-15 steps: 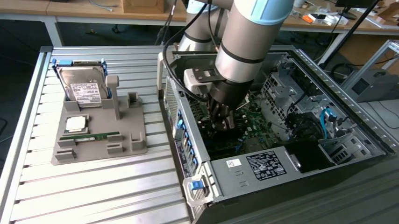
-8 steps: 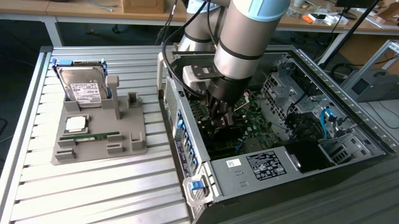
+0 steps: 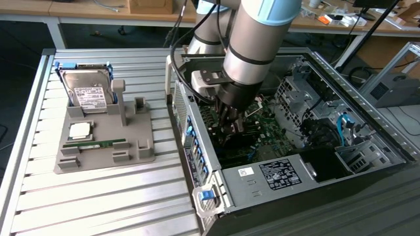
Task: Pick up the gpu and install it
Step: 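Press down on the gpu until it lock into place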
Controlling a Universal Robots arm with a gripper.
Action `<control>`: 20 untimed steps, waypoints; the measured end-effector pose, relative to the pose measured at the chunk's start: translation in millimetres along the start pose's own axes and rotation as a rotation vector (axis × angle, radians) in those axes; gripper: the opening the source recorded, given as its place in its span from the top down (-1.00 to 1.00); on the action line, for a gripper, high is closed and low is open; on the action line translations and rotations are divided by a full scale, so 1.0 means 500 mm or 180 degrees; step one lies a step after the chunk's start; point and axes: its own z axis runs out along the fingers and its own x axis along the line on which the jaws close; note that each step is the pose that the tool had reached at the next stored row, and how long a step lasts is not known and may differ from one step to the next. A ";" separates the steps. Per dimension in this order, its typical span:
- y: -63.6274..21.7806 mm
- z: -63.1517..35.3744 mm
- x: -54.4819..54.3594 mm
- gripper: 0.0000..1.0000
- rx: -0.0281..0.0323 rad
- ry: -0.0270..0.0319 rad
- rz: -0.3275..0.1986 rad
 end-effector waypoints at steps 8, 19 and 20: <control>0.000 0.012 0.000 0.80 -0.0002 0.0001 -0.0003; 0.000 -0.028 -0.001 0.80 0.0005 0.0001 -0.0004; 0.000 -0.034 -0.001 0.80 0.0005 0.0003 -0.0004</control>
